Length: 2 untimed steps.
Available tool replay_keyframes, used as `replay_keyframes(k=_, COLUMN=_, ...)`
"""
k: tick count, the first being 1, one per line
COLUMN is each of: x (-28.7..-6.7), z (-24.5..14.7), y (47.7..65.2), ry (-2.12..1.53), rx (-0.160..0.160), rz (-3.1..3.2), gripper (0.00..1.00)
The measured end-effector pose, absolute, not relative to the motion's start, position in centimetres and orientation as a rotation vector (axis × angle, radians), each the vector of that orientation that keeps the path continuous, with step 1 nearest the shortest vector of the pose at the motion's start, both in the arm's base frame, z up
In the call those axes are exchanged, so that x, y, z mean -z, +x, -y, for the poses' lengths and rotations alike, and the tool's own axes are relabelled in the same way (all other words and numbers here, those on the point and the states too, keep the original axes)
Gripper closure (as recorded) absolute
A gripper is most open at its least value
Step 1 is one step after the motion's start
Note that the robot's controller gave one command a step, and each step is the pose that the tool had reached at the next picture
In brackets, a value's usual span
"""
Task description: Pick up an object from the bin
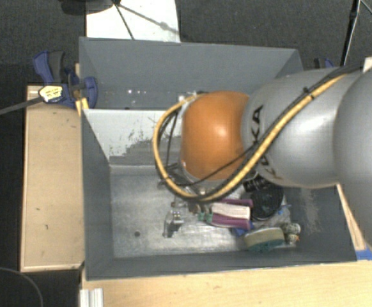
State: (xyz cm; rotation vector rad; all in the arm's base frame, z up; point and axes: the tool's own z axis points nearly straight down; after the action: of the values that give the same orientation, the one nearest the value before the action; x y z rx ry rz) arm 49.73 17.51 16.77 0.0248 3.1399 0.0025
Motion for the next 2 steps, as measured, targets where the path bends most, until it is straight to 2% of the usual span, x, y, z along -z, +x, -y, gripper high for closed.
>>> replay_keyframes(k=1, x=-11.9, z=-9.4, y=50.6, ry=-0.192, rx=0.005, rz=-3.138, gripper=0.00)
replay_keyframes(k=2, x=-8.2, z=-3.5, y=50.9, ry=-0.597, rx=0.002, rz=-3.085, gripper=0.00)
